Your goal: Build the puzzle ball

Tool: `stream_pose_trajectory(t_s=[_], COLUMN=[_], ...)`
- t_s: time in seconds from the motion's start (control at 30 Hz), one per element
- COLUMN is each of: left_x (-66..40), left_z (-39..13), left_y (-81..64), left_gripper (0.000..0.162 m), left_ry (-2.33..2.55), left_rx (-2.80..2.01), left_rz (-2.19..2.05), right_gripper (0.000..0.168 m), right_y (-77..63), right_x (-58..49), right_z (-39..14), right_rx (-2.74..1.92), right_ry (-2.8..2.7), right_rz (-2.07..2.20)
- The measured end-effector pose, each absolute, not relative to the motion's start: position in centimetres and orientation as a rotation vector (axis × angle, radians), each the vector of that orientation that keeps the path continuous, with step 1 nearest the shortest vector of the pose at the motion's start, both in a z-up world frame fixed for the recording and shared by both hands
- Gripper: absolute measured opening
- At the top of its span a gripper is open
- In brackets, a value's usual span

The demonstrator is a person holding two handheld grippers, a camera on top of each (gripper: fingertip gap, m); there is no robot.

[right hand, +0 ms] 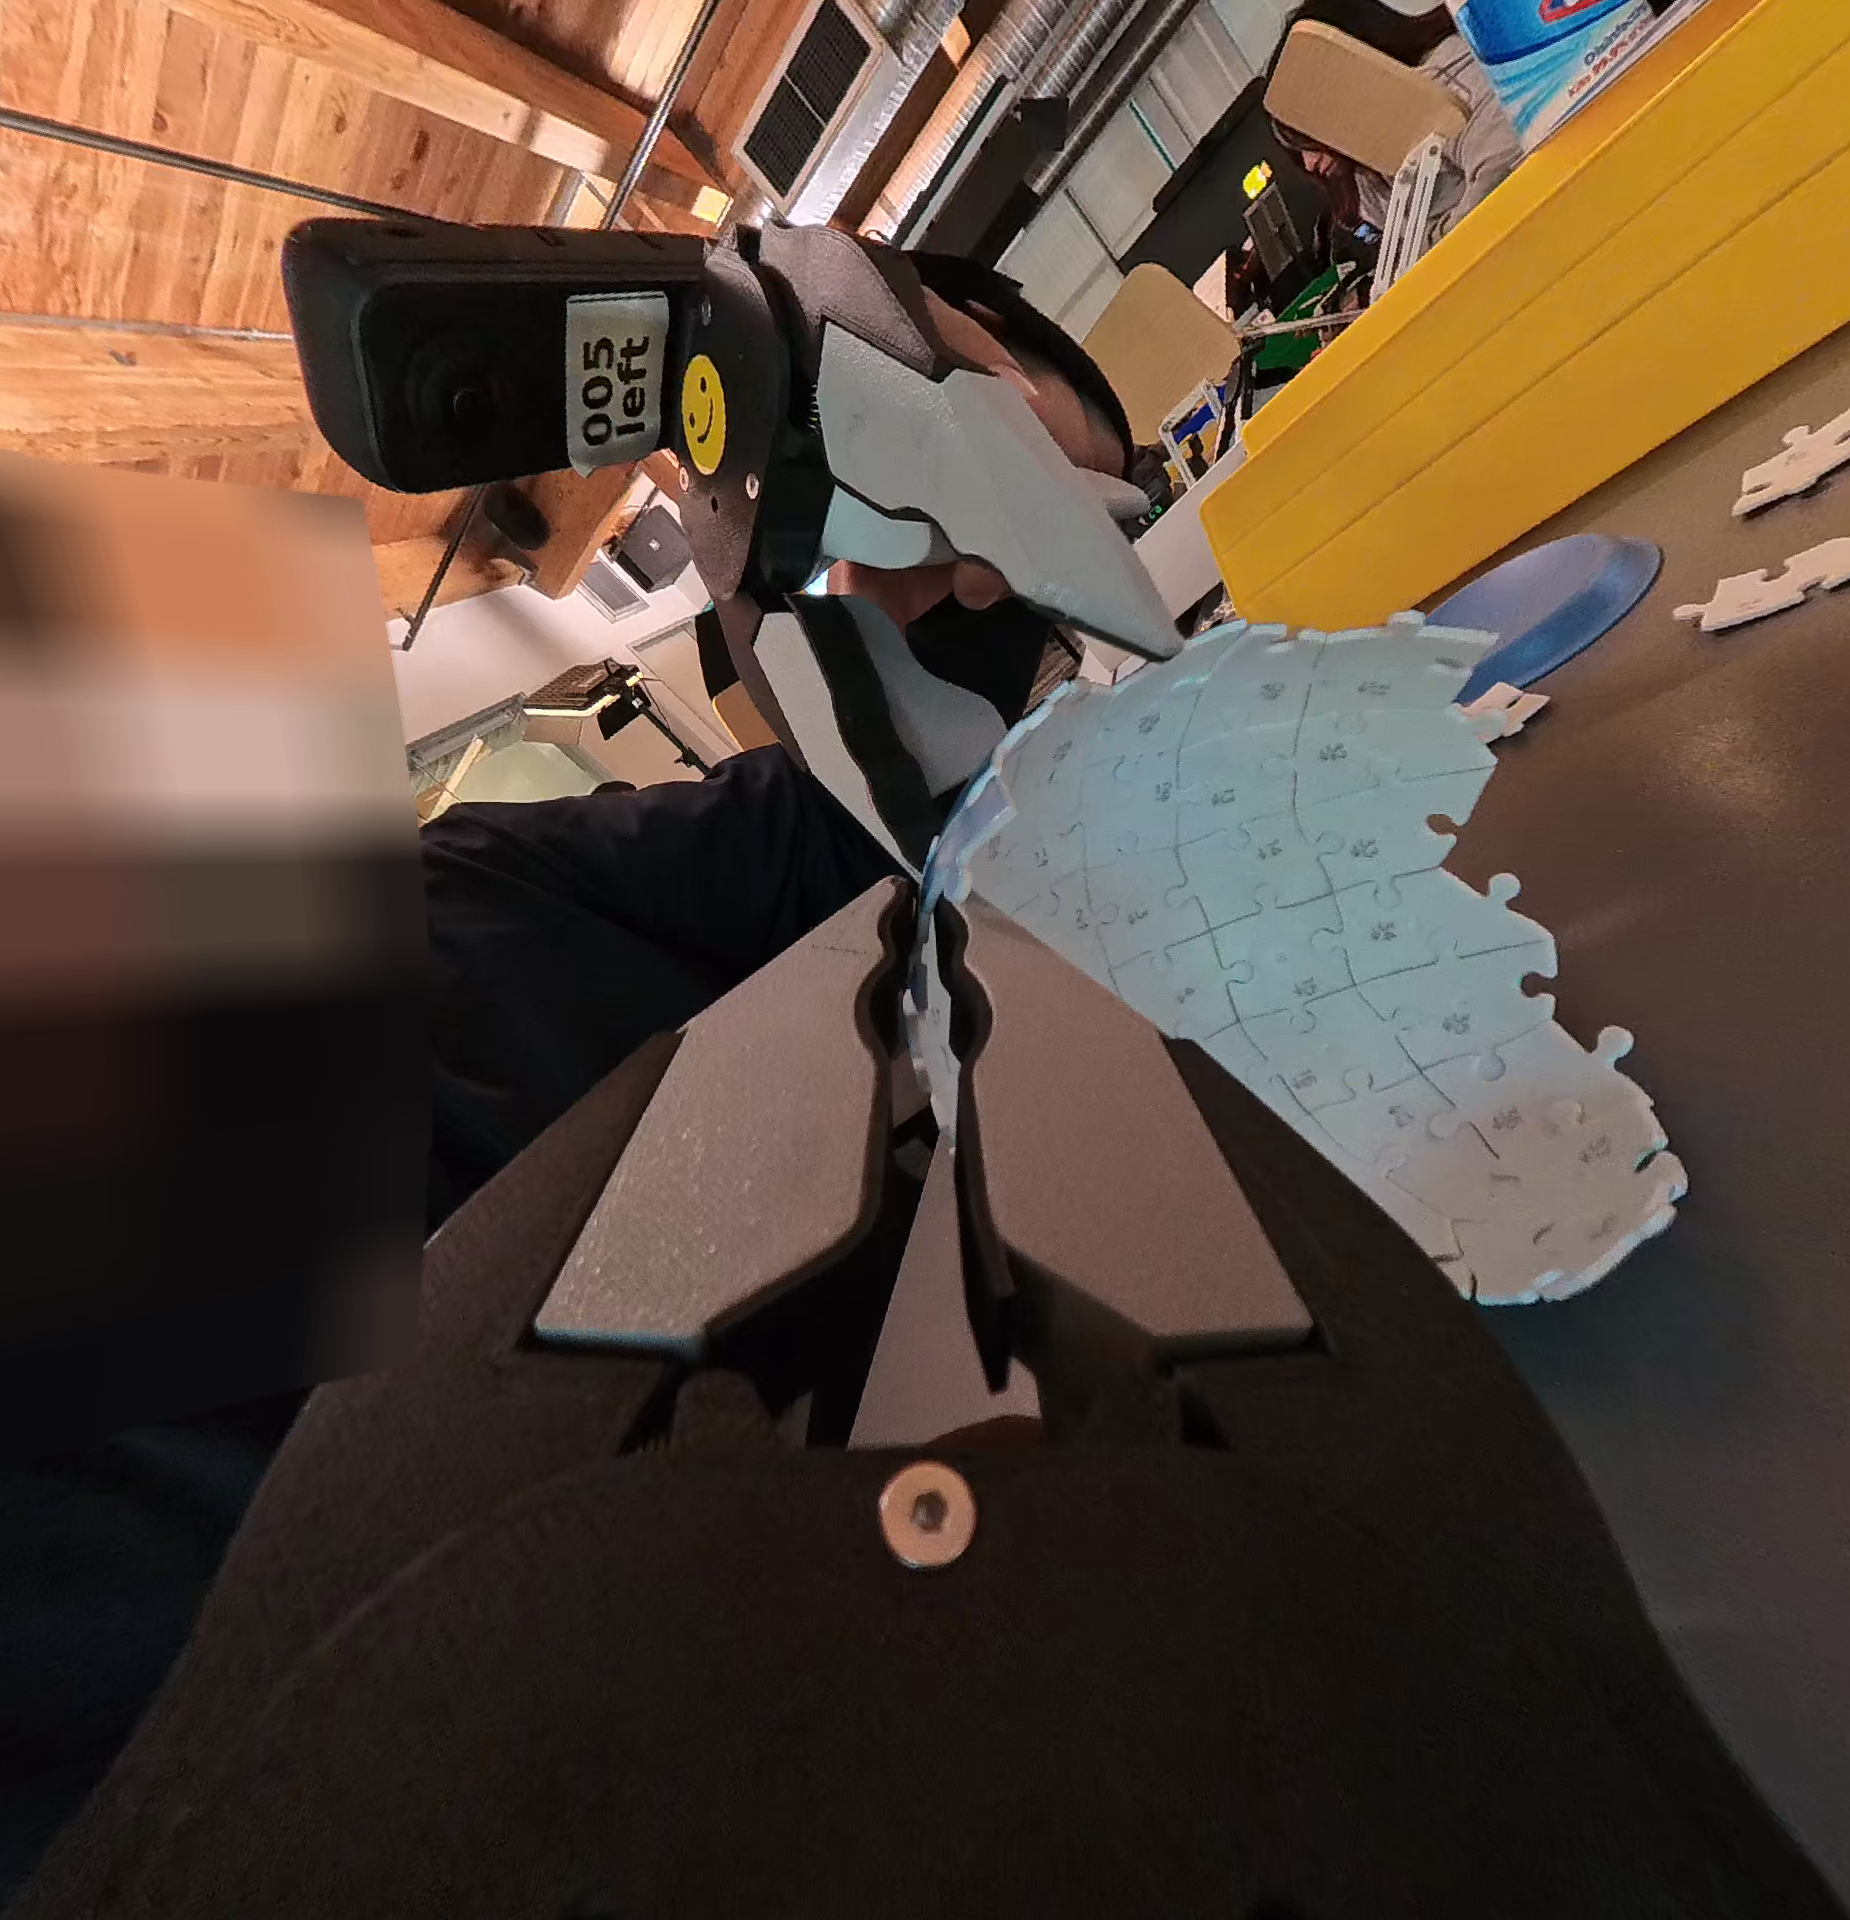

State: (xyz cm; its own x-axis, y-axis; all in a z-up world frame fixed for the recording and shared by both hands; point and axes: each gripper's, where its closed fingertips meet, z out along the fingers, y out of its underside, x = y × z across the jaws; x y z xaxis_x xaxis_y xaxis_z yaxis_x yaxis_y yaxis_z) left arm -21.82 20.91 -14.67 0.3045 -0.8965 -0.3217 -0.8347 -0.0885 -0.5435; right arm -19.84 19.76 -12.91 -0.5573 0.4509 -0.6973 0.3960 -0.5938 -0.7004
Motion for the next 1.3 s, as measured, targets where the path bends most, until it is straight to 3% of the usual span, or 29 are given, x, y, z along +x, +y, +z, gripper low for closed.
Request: stream_pose_trajectory(t_s=[0.9,1.3], left_x=[-21.7,-21.7], left_z=[-15.2,-15.5], left_y=[21.1,20.8], left_gripper=[0.064,0.065], left_ry=[1.575,1.592], left_rx=[-1.957,-1.959], left_rz=[-0.147,-0.135], right_gripper=[0.006,0.001], right_y=[20.1,19.7], right_x=[-19.9,-20.0], right_z=[-12.7,-13.0], right_rx=[-1.469,-1.478], right_ry=[-1.357,-1.390], right_rz=[2.381,2.383])
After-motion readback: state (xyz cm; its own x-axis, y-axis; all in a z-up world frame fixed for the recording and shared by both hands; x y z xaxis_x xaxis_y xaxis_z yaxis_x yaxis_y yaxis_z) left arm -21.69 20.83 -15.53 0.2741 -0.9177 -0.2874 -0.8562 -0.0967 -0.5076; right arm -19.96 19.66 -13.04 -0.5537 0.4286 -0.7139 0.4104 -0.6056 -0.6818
